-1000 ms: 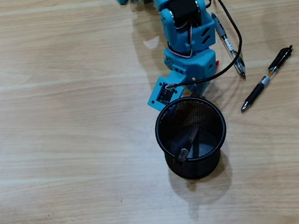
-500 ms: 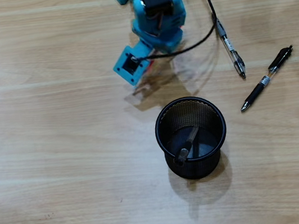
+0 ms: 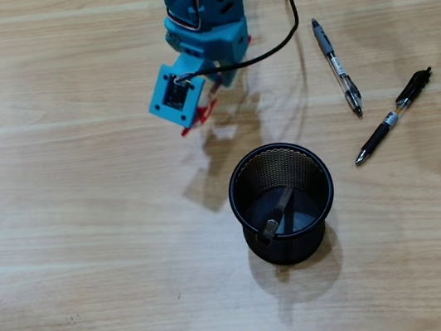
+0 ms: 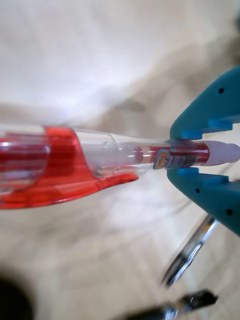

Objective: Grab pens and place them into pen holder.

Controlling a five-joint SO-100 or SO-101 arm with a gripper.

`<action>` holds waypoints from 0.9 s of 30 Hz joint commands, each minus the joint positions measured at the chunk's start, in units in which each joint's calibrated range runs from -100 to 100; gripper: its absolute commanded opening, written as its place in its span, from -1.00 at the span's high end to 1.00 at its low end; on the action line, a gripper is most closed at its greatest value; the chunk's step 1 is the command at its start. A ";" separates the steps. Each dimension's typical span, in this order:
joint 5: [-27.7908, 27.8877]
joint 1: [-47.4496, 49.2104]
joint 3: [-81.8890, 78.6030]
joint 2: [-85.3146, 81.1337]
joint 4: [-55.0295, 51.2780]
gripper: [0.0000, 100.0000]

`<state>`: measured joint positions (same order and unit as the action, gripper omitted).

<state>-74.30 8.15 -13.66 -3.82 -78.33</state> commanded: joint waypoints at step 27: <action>19.59 5.07 24.80 -7.34 59.06 0.96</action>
<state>-55.16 12.24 9.94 -8.75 -25.08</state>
